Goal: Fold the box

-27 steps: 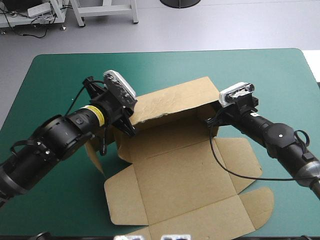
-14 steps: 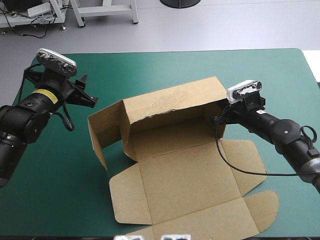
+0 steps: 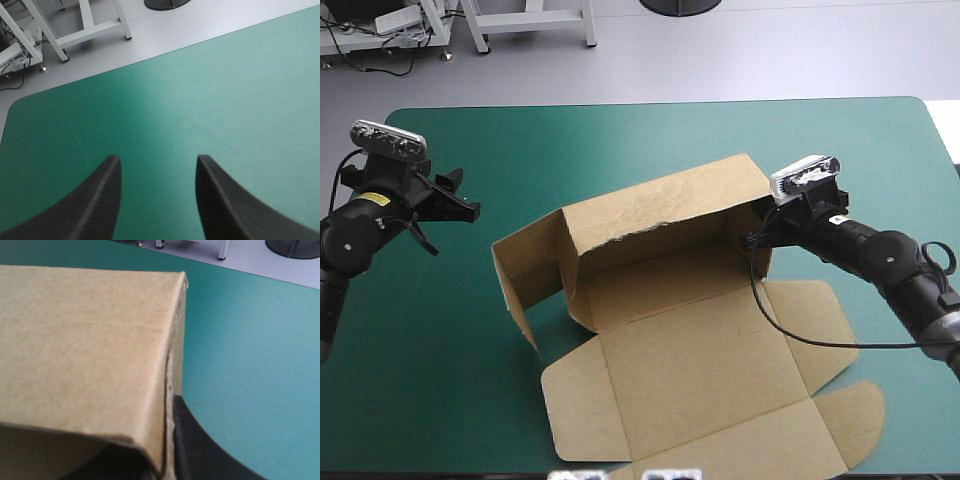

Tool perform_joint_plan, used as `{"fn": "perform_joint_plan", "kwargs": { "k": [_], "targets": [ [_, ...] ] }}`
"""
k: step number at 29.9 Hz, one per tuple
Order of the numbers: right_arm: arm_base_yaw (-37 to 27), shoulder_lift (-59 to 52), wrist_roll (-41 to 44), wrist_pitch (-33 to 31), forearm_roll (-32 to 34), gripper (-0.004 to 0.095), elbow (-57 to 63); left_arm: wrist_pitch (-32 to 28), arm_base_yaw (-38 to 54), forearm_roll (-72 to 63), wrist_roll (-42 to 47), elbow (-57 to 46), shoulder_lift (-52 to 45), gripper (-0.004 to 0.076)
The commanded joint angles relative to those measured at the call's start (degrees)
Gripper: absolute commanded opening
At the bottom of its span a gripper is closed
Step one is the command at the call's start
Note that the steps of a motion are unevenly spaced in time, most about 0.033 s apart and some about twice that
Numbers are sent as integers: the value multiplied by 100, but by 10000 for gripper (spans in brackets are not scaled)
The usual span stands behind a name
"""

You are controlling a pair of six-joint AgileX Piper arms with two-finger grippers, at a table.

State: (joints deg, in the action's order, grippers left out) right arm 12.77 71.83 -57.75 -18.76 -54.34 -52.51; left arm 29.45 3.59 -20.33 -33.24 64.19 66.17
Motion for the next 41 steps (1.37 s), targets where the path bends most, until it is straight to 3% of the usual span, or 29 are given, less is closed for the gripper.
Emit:
{"fn": "perform_joint_plan", "kwargs": {
  "k": [1, 9, 16, 23, 31, 37, 41],
  "targets": [
    [-45, -159, 525, 84, 312, -25, -216, -631, 35, -323, -50, -100, -48, 337],
    [-45, -159, 931, -80, 605, -25, -216, -568, 22, -390, -59, -217, 52, 332],
    [-230, -159, 2268, -714, 2169, -25, -737, -608, 22, -325, -62, -217, 52, 332],
    [-324, -159, 2295, -1263, 2268, -24, -1280, -634, 22, -349, -80, -217, 52, 332],
    [-324, -159, 2367, -1331, 2281, -25, -1306, -763, 22, -309, -88, -217, 52, 332],
    [-324, -159, 2414, -1647, 2305, -25, -1331, -495, 32, -312, -64, -244, 41, 311],
    [-324, -159, 2658, -1898, 2585, -25, -1435, -641, 32, -312, -64, -517, -183, 306]
  ]
}}
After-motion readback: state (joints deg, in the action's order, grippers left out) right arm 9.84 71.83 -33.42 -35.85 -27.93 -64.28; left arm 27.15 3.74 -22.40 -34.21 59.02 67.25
